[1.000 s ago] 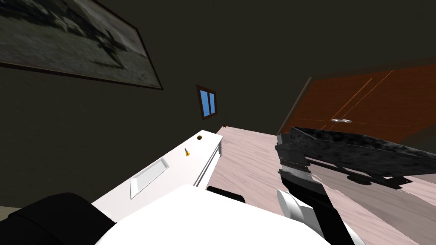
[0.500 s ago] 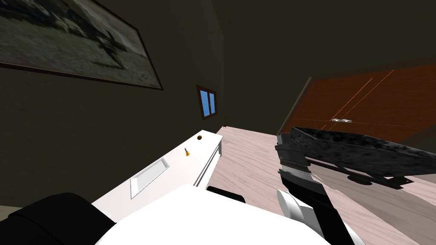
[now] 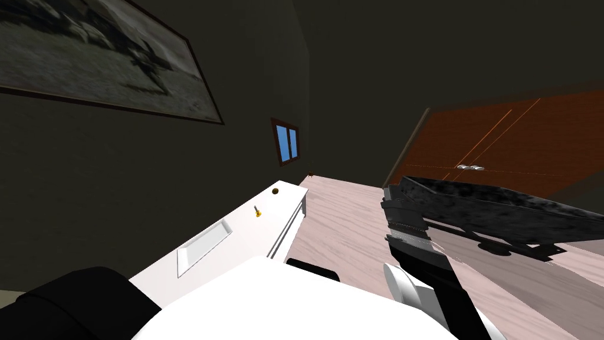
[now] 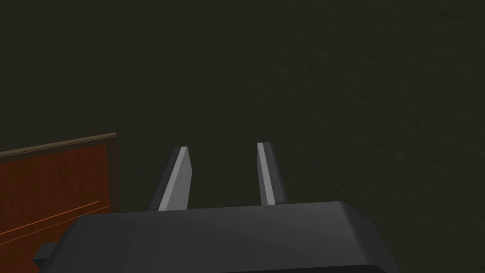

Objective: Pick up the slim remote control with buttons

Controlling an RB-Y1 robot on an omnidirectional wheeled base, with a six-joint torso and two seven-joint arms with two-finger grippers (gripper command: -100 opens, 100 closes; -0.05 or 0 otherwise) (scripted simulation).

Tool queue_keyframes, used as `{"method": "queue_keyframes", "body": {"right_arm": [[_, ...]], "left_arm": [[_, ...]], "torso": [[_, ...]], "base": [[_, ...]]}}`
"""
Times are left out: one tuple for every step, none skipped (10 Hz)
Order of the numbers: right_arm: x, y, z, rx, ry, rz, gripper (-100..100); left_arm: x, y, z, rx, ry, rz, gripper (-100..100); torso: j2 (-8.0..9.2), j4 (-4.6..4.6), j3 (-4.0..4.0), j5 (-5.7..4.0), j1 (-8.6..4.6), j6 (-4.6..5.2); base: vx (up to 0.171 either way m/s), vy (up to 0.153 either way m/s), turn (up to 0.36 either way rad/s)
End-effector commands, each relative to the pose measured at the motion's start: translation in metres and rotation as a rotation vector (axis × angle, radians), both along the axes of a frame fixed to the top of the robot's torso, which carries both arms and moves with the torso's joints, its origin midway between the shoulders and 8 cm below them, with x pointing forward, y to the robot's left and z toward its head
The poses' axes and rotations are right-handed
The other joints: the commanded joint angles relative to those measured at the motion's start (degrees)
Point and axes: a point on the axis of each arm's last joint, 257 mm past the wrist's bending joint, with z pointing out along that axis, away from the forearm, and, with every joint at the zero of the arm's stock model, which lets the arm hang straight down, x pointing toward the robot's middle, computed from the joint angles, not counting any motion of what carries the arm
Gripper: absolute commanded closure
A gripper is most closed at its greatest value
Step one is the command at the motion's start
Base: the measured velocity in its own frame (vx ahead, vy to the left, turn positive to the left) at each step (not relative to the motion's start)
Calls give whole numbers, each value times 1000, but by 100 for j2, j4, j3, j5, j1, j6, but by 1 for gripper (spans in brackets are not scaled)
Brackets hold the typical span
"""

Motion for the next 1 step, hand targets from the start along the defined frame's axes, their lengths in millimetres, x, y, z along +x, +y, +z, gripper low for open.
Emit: {"method": "queue_keyframes", "body": {"right_arm": [[0,0,0,0,0,0,0]], "left_arm": [[0,0,0,0,0,0,0]], "torso": [[0,0,0,0,0,0]], "base": [[0,0,0]]}}
